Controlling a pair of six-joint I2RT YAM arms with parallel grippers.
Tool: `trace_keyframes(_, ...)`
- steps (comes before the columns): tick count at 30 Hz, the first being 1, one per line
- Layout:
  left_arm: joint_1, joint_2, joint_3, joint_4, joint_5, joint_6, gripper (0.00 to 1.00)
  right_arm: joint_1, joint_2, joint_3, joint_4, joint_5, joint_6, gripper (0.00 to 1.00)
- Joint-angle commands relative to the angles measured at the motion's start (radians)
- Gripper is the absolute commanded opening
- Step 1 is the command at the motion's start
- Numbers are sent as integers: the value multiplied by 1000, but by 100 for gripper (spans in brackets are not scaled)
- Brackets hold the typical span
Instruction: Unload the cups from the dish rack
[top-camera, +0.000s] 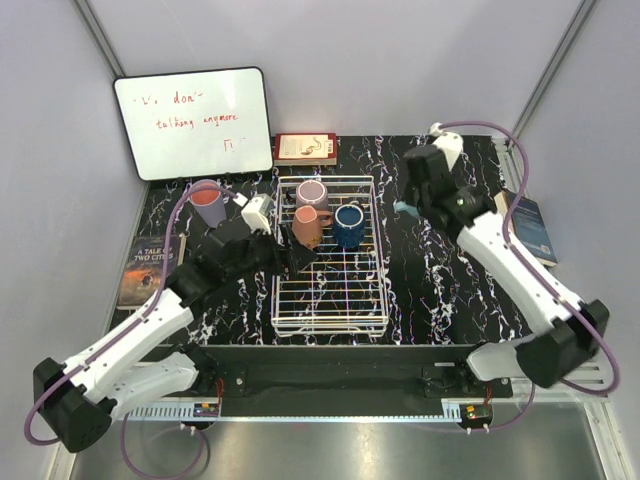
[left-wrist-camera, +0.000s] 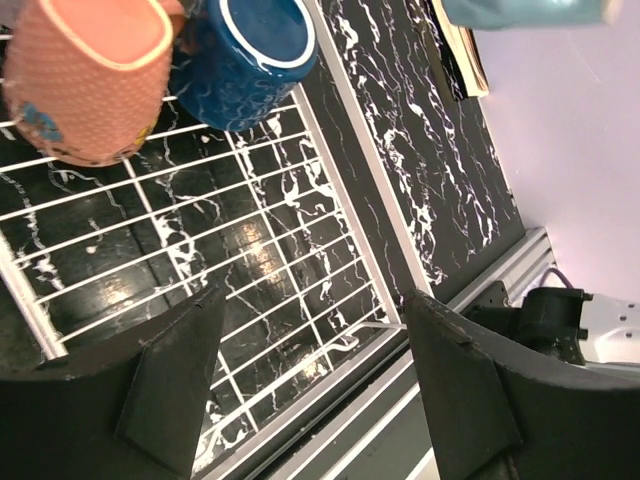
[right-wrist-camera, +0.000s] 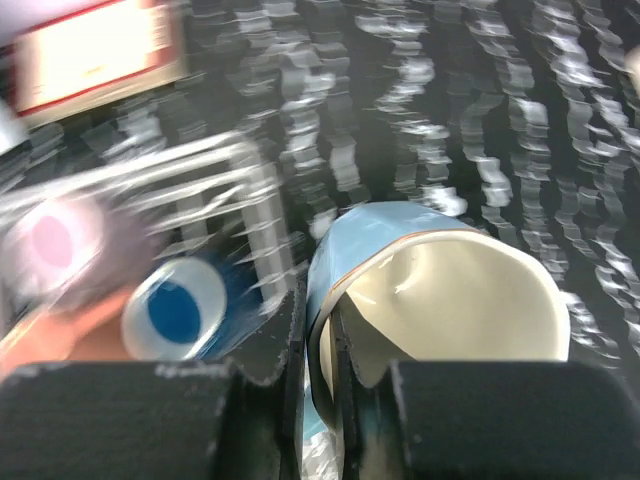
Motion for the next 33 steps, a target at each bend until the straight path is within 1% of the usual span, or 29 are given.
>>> trace_keyframes(1, 1, -37, 46, -52, -47, 31, 75, -178, 133, 153, 1, -92, 10, 0)
trace_keyframes(2, 1, -38, 43, -57, -47, 29, 75, -242, 172, 189, -20, -122, 12, 0)
trace_keyframes(3, 1, -37, 41, -63, -44, 31, 75, -270, 256, 273, -34, -141, 20, 0)
trace_keyframes(4, 1, -34, 40, -66, -44, 31, 75, -296, 299, 318, -51, -156, 26, 0)
trace_keyframes(5, 1, -31, 37, -69, -42, 29, 75, -348, 347, 364, -86, -181, 32, 0)
trace_keyframes(6, 1, -21, 35, -78, -42, 20, 75, -370, 437, 463, -110, -192, 52, 0)
trace_keyframes(7, 1, -17, 26, -80, -37, 19, 75, -394, 482, 511, -150, -205, 63, 0)
trace_keyframes(8, 1, -9, 23, -80, -31, 15, 74, -426, 523, 601, -166, -230, 72, 0)
trace_keyframes(9, 1, -5, 17, -81, -28, 11, 74, -437, 604, 651, -181, -235, 81, 0)
trace_keyframes(10, 1, 0, 9, -80, -28, 8, 74, -445, 649, 706, -230, -233, 81, 0)
trace_keyframes(11, 1, 6, 6, -80, -27, 9, 74, -465, 693, 819, -256, -223, 81, 0)
trace_keyframes(12, 1, 11, 6, -83, -24, 11, 74, -473, 779, 876, -284, -215, 80, 0)
trace_keyframes(13, 1, 15, 6, -88, -25, 14, 73, -480, 821, 933, -340, -204, 76, 0)
trace_keyframes(14, 1, 22, 7, -94, -25, 20, 74, -491, 861, 1031, -363, -189, 78, 0)
trace_keyframes(15, 1, 23, 6, -94, -30, 23, 73, -512, 925, 1070, -382, -198, 84, 0)
trace_keyframes(17, 1, 32, 4, -97, -50, 29, 73, -531, 986, 1139, -408, -227, 105, 0)
trace_keyframes(22, 1, 86, 1, -97, -54, 31, 73, -553, 1059, 1196, -431, -183, 113, 0)
trace_keyframes(24, 1, 104, 4, -97, -45, 25, 73, -553, 1079, 1194, -437, -169, 112, 0)
trace_keyframes(25, 1, 120, 4, -97, -42, 22, 72, -584, 1083, 1191, -437, -161, 110, 0)
trace_keyframes(33, 1, 147, 12, -91, -42, 8, 70, -600, 1119, 1190, -437, -89, 80, 0)
